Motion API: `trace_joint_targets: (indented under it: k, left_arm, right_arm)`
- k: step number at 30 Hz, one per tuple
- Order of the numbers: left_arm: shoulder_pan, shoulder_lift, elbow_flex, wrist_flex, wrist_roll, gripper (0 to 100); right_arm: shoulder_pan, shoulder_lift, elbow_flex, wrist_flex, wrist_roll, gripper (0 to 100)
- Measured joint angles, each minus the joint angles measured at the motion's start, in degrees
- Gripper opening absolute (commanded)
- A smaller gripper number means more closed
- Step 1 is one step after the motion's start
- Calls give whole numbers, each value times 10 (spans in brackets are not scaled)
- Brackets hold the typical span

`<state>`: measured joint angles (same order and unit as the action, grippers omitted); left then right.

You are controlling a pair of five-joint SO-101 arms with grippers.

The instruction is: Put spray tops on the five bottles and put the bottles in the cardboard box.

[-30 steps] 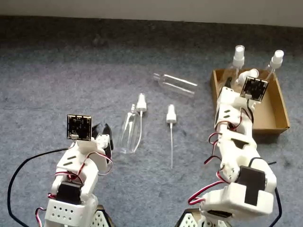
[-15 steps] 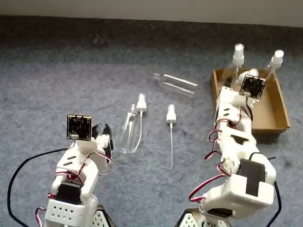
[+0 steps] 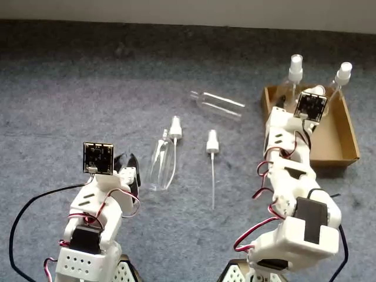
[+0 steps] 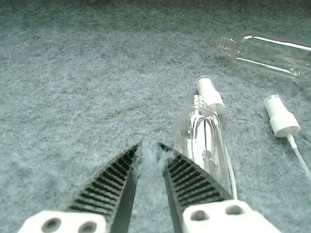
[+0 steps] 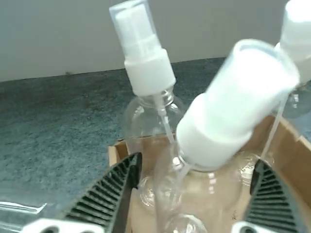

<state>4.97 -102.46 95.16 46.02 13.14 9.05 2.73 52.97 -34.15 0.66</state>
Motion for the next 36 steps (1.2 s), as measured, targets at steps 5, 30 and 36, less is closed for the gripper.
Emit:
trace_joint_targets:
  k: [5, 30, 36]
  left_arm:
    - [0, 0, 0, 0, 0, 7]
    - [0, 0, 0, 0, 0, 7]
    - [0, 0, 0, 0, 0, 7]
  right_arm:
    - [-5, 0, 0, 0, 0, 335]
    - [-8, -252, 50, 274, 0, 335]
    - [-8, -346, 50, 435, 0, 335]
